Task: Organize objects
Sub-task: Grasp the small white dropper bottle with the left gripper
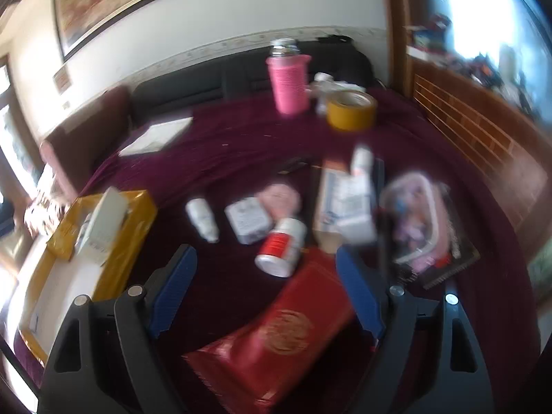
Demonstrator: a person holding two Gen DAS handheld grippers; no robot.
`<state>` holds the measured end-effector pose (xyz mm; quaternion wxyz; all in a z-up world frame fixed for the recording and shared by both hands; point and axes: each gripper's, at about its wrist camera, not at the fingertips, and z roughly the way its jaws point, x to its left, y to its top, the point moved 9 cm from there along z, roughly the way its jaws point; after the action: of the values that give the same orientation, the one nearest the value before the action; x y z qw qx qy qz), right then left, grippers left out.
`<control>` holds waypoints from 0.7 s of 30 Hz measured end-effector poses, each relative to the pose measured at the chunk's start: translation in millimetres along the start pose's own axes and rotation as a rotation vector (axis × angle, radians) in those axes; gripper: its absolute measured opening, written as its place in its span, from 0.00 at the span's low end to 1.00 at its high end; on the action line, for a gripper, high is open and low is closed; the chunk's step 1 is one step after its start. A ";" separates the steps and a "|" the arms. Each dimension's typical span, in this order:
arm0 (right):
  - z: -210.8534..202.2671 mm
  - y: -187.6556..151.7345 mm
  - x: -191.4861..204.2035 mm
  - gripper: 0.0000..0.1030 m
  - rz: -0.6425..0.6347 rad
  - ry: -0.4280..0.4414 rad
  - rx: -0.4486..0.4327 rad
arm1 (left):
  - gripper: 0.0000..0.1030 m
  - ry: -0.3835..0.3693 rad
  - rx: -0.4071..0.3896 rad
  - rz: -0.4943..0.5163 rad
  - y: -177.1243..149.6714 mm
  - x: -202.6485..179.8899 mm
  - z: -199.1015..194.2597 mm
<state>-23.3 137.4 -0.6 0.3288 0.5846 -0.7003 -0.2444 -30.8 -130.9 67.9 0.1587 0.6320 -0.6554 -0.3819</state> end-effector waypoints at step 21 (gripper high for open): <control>14.9 5.3 -88.6 0.81 0.235 0.139 -0.058 | 0.60 0.215 0.166 -0.004 -13.4 -70.2 205.3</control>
<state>-29.0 224.5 -22.1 0.4196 0.5043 -0.7321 -0.1836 -152.6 -1.5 -57.2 0.1744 0.6817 -0.6626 -0.2566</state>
